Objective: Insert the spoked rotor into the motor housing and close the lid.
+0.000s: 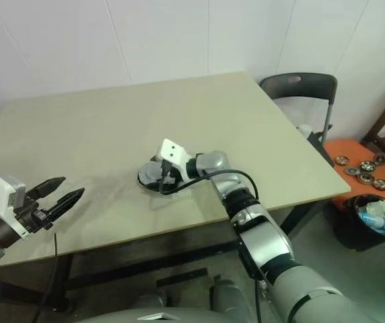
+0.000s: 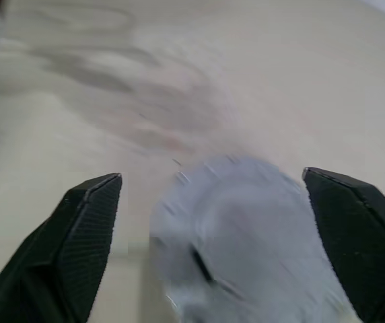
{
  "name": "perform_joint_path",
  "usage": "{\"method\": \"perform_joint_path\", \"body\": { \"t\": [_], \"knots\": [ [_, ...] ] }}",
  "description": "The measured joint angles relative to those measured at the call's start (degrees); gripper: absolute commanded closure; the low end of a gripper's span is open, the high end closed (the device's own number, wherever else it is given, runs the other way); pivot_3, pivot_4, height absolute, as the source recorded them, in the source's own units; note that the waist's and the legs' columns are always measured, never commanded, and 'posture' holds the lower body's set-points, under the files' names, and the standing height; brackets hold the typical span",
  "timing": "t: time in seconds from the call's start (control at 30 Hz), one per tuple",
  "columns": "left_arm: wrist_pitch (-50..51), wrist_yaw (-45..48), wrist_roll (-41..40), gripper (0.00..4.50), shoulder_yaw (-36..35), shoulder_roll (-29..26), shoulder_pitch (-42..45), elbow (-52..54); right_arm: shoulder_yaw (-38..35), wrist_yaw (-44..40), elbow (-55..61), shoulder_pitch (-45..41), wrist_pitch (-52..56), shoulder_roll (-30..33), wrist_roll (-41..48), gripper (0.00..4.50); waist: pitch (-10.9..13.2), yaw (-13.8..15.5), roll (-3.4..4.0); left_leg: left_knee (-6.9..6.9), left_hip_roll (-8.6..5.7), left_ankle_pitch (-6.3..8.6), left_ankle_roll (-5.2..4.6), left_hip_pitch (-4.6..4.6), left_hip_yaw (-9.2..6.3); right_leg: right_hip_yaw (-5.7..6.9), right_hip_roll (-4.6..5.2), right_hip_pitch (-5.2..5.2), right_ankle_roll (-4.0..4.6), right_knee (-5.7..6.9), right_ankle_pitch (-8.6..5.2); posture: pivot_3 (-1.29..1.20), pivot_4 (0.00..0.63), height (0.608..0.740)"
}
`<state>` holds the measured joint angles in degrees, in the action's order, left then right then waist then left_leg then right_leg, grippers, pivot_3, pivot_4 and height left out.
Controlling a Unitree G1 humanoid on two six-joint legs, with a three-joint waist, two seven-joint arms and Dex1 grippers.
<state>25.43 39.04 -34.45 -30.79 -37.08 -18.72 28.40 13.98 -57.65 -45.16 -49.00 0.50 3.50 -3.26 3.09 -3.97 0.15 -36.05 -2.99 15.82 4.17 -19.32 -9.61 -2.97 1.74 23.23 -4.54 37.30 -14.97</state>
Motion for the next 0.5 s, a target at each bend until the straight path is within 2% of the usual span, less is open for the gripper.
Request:
{"method": "perform_joint_path", "body": {
  "t": [0.23, 0.5],
  "knots": [
    [0.0, -0.1, 0.2, 1.40, 3.1, -0.1, 3.9, -0.5, -1.5, 7.1, 0.0, 0.1, 3.2, -1.8, 1.3, 0.02, 0.0, -0.1, -0.01, 0.03, 0.00, 0.00, 0.00, -0.03, 0.04, -0.03, 0.00, 0.02, 0.03, -0.06, 0.22, 0.00, 0.000, 0.740],
    [0.0, -0.4, 0.3, 1.40, 4.5, -0.1, 4.3, -0.8, -0.8, 7.9, 0.0, 2.3, 4.8, -1.6, 1.2, 0.02, 0.0, 0.0, -0.01, 0.00, 0.00, 0.00, 0.00, -0.03, 0.03, -0.02, 0.00, 0.01, 0.03, -0.06, 0.21, 0.00, 0.000, 0.740]
  ]
}}
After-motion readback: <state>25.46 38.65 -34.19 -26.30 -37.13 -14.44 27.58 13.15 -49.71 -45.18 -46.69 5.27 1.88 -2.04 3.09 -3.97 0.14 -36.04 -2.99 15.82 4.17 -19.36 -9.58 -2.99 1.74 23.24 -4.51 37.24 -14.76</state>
